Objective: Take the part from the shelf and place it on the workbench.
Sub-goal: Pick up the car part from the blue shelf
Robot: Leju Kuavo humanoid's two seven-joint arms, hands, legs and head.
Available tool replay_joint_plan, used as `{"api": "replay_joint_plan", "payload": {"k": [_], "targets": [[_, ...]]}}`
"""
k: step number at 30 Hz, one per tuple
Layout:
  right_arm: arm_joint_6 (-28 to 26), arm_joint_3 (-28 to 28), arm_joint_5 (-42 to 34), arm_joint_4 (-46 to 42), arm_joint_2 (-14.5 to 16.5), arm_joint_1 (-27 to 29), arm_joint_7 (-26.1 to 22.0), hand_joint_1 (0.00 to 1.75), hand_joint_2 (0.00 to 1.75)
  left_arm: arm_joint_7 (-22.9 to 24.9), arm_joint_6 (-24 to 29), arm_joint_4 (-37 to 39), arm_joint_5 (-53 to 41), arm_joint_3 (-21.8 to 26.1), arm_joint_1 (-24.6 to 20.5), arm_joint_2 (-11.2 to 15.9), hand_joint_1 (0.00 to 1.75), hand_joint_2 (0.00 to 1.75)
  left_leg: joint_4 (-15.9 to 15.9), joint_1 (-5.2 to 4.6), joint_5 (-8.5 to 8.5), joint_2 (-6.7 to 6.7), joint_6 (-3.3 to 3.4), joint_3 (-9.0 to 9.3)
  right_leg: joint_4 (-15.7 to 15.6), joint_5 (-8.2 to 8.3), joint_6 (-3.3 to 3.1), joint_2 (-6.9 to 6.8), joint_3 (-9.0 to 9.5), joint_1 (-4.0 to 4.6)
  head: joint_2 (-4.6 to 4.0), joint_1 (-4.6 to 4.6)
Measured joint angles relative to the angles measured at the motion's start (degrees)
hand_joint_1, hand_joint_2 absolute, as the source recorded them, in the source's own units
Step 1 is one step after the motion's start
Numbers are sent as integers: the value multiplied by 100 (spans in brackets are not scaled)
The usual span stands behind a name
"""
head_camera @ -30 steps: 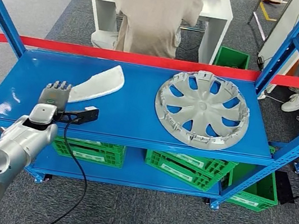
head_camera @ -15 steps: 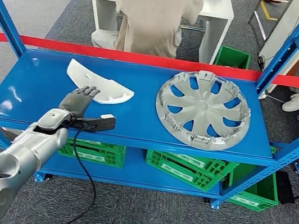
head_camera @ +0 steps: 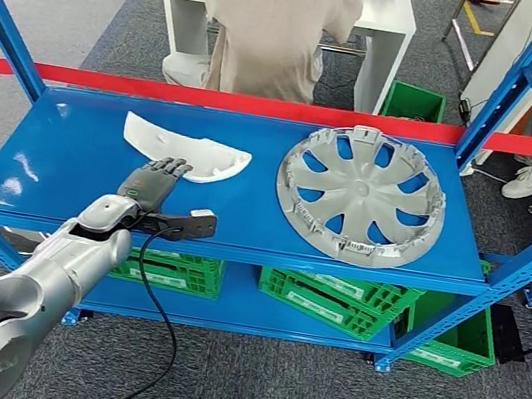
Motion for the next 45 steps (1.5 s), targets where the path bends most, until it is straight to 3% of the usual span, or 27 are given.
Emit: {"api": "replay_joint_plan", "payload": {"k": [21,22,25,26,34,39,45], "targets": [[-1,0,9,0,0,-3,-2,0,0,62,-87,0,51,0,-23,1,1,175,0,0,0,0,0,-1,0,0,0,0,0,0,-1,1],[-2,0,9,0,0,-4,-2,0,0,68,-101,0,52,0,-28,2,10,175,0,0,0,0,0,-1,0,0,0,0,0,0,-1,1],[-2,0,10,0,0,-8,-3,0,0,108,-217,0,52,0,-47,3,140,175,0,0,0,0,0,-1,0,0,0,0,0,0,-1,0],[-2,0,11,0,0,-9,-5,0,0,133,-275,0,52,0,-51,4,175,175,0,0,0,0,0,-1,0,0,0,0,0,0,-1,-1],[-1,0,10,0,0,-9,-17,0,0,306,-444,6,20,-4,1,57,175,175,0,0,1,0,0,-12,0,0,0,0,-11,0,-1,0],[0,0,-11,0,0,-7,-20,0,0,368,-487,7,18,-4,2,88,151,175,0,0,0,0,0,-16,0,0,0,0,-15,0,-1,0],[0,0,-26,0,0,-4,-36,0,0,384,-486,7,18,-4,18,93,150,175,0,0,0,0,0,-24,0,0,0,0,-24,0,0,-1]]}}
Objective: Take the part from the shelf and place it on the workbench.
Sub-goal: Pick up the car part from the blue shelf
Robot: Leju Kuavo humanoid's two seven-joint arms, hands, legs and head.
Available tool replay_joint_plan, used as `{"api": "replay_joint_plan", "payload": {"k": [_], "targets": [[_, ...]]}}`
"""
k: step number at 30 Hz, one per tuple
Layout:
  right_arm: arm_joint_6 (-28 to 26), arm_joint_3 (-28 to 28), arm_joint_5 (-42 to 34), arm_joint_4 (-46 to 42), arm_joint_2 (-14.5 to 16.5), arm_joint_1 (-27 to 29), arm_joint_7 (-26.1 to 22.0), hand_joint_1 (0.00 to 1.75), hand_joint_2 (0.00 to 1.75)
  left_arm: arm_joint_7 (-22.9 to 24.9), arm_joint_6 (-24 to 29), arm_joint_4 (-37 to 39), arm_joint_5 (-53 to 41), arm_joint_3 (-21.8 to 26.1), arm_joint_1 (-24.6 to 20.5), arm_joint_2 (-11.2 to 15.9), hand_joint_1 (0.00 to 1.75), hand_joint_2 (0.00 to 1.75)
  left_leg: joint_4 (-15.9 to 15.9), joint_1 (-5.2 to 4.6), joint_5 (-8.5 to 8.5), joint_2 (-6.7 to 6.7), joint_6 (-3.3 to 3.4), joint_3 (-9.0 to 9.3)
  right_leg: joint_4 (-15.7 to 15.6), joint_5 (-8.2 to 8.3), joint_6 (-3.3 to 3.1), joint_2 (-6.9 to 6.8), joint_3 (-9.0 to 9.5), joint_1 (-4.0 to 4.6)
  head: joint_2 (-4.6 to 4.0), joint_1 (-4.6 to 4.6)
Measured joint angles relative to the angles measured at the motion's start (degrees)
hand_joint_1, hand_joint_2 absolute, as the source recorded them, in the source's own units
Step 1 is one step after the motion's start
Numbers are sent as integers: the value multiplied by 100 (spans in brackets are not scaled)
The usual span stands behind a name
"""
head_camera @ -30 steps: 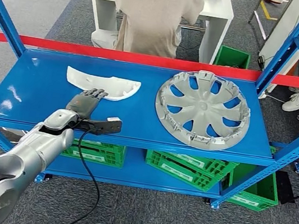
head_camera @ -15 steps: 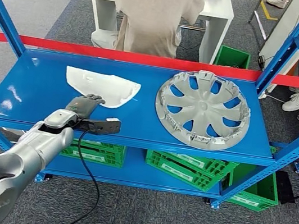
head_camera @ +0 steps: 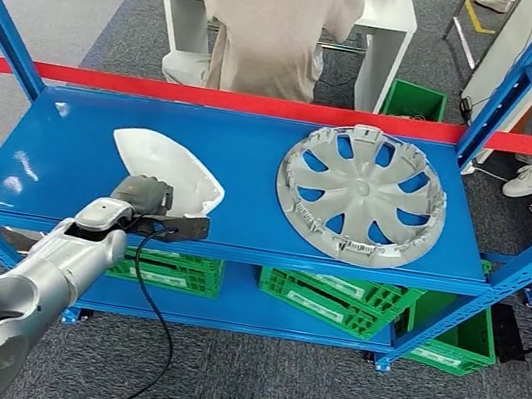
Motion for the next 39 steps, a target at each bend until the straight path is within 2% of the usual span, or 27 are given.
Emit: {"api": "replay_joint_plan", "payload": {"k": [7,15,18,20,23,25,35,39], "targets": [[0,0,-2,0,0,1,-1,0,0,2,13,0,0,-1,6,-2,140,175,0,0,0,0,0,0,0,0,0,0,0,0,1,0],[0,0,4,0,0,2,-1,0,0,4,50,0,0,-1,12,-2,111,175,0,0,0,0,0,0,0,0,0,0,0,0,0,0],[0,-1,7,0,0,1,-1,0,0,4,77,0,0,-1,12,-2,108,175,0,0,0,0,0,0,0,0,0,0,0,0,0,1],[0,0,10,0,0,1,-4,0,0,7,88,0,0,0,12,-1,82,175,0,0,0,0,0,0,0,0,0,0,0,0,0,0],[0,-1,12,0,0,1,-11,0,0,9,98,0,-4,0,9,1,24,175,0,0,0,0,0,1,0,0,0,0,0,0,0,1],[0,-1,13,0,0,1,-14,0,0,10,114,0,-18,0,1,1,1,175,0,0,0,0,0,1,0,0,0,0,1,0,0,0],[0,-1,14,0,0,2,-17,0,0,17,382,0,-118,-16,-66,-5,0,175,0,0,0,0,0,2,0,0,0,0,2,0,0,0],[-4,-2,15,0,0,1,-16,0,0,64,742,0,-282,-98,-77,-20,0,175,0,0,1,0,0,2,0,0,0,0,0,0,0,1]]}}
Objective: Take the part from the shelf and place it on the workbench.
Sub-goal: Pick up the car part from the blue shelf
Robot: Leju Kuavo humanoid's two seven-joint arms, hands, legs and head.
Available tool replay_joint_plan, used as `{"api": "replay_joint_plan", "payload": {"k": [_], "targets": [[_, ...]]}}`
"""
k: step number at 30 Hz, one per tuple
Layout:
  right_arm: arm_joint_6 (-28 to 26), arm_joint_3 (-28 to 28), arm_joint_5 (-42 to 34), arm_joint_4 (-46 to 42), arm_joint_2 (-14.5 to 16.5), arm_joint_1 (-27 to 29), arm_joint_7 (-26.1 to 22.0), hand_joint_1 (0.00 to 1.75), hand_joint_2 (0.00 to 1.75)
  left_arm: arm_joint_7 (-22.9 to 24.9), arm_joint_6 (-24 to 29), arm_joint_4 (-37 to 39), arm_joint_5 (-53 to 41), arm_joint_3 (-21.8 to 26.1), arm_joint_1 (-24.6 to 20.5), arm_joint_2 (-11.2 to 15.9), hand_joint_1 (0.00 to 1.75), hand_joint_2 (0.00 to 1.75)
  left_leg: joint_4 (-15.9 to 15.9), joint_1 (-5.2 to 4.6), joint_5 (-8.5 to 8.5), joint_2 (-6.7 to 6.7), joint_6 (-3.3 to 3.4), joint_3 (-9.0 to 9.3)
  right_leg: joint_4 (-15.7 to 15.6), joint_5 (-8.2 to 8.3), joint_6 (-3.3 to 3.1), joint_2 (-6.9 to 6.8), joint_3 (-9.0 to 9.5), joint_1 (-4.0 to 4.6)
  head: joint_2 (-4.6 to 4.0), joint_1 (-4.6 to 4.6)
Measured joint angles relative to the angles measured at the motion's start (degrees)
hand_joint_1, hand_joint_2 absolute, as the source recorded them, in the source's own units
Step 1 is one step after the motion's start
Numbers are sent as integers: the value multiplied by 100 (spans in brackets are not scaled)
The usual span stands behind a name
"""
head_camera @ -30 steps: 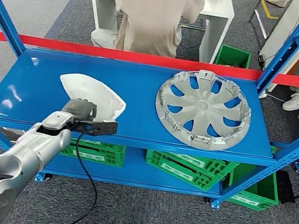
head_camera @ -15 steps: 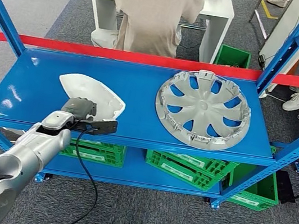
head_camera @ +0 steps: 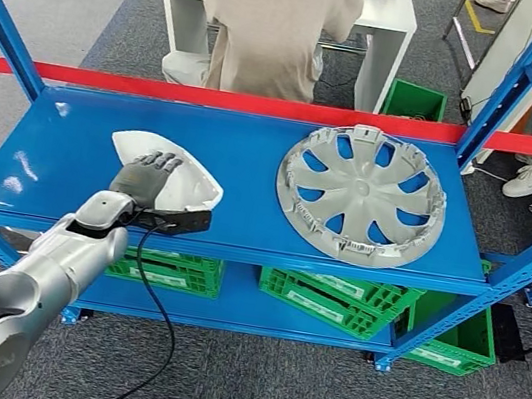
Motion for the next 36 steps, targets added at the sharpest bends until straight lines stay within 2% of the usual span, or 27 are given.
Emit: {"api": "replay_joint_plan", "payload": {"k": [7,30,36], "targets": [[-13,0,-10,0,0,2,0,0,0,-16,459,-43,-165,-167,-38,-25,0,175,0,0,0,0,0,-2,0,0,0,0,-3,0,0,1],[-15,0,-27,0,0,12,0,0,0,-82,485,-125,-176,-330,-121,-23,0,175,0,0,0,0,0,-13,0,0,0,0,-14,0,0,-1],[-42,-8,-61,0,0,22,-9,0,0,-100,738,-212,-118,-330,-163,-16,0,175,0,0,0,0,0,-14,0,0,0,0,-16,0,0,0]]}}
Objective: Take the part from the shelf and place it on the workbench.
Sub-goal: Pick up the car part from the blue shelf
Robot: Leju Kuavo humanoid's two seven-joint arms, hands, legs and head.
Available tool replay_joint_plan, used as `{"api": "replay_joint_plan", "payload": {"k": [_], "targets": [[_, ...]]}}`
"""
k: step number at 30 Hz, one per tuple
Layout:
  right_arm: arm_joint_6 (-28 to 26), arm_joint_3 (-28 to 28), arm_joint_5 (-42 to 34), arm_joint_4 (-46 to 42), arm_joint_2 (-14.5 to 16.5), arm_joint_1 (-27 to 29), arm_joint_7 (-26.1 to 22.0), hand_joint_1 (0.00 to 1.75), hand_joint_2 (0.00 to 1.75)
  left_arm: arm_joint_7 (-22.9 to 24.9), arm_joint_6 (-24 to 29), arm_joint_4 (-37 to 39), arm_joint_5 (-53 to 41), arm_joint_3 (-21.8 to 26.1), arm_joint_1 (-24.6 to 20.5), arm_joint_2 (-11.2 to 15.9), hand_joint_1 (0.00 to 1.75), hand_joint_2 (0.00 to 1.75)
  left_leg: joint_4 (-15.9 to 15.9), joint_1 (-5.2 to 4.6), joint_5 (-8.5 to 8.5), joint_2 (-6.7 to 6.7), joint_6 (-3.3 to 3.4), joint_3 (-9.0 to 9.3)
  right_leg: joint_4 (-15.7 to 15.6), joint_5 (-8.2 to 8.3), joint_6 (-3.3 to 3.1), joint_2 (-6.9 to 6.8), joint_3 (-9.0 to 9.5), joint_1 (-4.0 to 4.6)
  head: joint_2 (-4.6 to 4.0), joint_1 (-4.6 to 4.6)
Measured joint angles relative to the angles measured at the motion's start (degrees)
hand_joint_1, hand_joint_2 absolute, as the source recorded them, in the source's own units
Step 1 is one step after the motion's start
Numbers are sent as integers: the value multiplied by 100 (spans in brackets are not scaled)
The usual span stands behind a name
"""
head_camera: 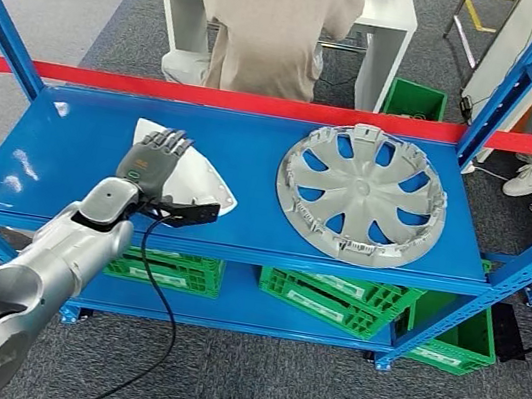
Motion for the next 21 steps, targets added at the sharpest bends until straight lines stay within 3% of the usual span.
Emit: {"api": "replay_joint_plan", "payload": {"k": [7,14,21], "targets": [[-34,-22,-55,0,0,38,-31,0,0,6,91,-237,47,-11,-161,47,0,175,0,0,0,0,0,-1,0,0,0,0,0,0,0,0],[-45,-102,-163,0,0,80,-70,0,0,-176,-1065,-434,357,-149,-363,53,0,175,0,0,0,0,0,-1,0,0,0,0,-1,0,0,1],[-55,-158,-216,0,0,107,-102,0,0,-264,-1394,-577,492,-394,-380,-23,0,175,0,0,0,0,0,-2,0,0,0,0,-2,-1,0,0]]}}
